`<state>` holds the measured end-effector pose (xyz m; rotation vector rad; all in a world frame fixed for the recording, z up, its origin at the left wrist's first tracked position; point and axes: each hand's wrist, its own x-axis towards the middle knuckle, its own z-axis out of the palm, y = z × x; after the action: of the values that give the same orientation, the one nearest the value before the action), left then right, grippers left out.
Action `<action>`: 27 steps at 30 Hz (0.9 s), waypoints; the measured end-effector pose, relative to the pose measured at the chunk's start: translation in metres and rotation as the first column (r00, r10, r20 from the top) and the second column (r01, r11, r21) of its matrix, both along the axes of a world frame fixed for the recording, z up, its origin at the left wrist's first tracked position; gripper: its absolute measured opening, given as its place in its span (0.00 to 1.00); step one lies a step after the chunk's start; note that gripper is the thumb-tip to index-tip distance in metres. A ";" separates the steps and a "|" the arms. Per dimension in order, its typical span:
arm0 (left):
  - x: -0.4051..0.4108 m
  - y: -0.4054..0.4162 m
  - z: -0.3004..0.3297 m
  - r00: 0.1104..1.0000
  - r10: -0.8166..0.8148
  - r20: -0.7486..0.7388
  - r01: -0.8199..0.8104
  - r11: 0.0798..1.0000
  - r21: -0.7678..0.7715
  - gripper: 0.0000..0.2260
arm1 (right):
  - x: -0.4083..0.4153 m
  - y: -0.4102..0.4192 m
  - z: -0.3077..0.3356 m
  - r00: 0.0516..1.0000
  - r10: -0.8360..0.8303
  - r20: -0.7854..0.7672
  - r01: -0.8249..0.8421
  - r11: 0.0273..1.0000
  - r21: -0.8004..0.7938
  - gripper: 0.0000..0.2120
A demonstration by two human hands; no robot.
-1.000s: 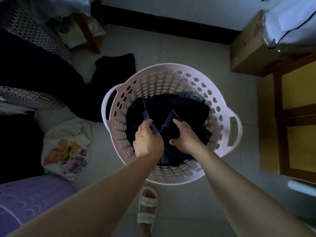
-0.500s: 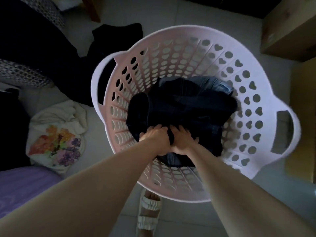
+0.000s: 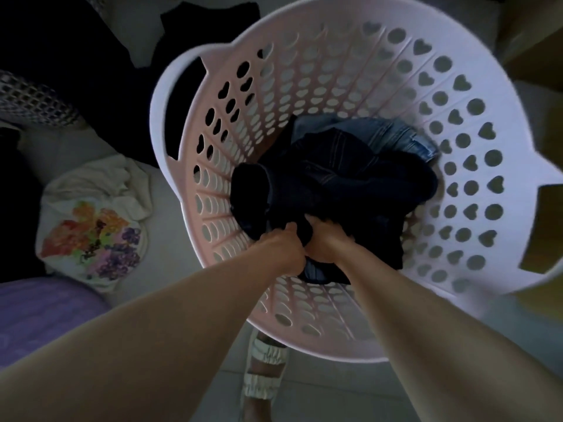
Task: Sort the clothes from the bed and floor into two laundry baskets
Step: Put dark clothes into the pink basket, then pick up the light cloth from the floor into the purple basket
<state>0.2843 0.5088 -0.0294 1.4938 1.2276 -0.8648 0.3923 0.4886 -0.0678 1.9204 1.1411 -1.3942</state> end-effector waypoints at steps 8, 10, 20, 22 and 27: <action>-0.002 0.015 0.085 0.989 0.106 0.099 -0.119 0.983 0.140 0.26 | -0.013 -0.008 0.079 0.999 -0.019 0.039 0.010 0.977 0.213 0.41; -0.006 0.021 0.105 0.983 0.139 0.123 -0.157 0.976 0.150 0.23 | -0.017 -0.002 0.099 0.998 -0.039 0.047 0.028 0.975 0.222 0.41; -0.094 0.036 0.192 0.950 0.243 0.195 -0.289 0.922 0.257 0.25 | -0.087 0.034 0.208 0.991 -0.135 0.003 0.123 0.912 0.392 0.36; -0.124 0.037 0.202 0.942 0.269 0.203 -0.317 0.911 0.264 0.25 | -0.114 0.038 0.225 0.991 -0.130 -0.007 0.121 0.899 0.422 0.35; -0.209 0.042 0.212 0.924 0.349 0.157 -0.381 0.878 0.290 0.27 | -0.194 0.048 0.247 0.996 -0.085 -0.033 0.090 0.873 0.479 0.34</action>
<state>0.0756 0.5509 0.1824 1.4611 1.5632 -0.3447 0.1986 0.5362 0.1788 2.3293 1.5365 -1.2455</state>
